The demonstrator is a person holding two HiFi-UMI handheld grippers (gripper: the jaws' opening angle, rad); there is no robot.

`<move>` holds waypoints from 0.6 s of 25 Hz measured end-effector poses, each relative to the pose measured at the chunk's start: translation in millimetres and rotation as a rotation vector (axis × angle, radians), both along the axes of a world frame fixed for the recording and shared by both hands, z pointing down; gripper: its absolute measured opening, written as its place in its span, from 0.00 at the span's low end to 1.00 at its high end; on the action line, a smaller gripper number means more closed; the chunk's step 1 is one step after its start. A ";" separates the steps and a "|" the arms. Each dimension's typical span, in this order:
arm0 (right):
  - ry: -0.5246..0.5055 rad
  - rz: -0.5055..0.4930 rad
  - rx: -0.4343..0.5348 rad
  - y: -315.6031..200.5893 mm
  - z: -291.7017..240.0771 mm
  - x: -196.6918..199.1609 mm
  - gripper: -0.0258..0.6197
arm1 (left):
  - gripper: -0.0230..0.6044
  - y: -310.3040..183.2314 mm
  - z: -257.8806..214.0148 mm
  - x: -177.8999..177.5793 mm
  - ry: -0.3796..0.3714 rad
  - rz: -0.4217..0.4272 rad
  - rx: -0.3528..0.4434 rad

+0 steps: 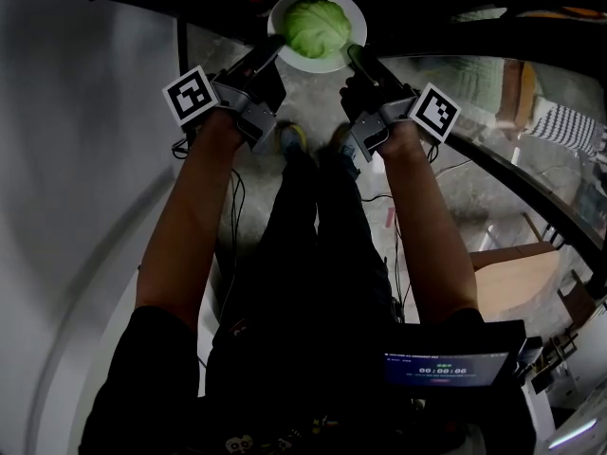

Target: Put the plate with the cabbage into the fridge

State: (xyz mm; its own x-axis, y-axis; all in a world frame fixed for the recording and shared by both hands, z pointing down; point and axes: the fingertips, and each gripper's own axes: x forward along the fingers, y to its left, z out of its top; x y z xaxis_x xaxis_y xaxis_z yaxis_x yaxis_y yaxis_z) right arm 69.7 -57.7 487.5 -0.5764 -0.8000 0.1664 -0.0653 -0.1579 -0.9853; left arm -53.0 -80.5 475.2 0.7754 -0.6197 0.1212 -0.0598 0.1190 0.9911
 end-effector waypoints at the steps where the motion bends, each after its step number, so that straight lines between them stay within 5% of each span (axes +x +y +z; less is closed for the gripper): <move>1: 0.000 0.002 0.000 -1.3 0.2 0.1 0.07 | 0.05 -0.9 0.6 -0.2 0.002 -0.003 -0.001; 15: 0.096 0.048 0.031 -19.2 13.6 7.7 0.07 | 0.05 -11.5 19.6 2.0 0.027 -0.073 -0.024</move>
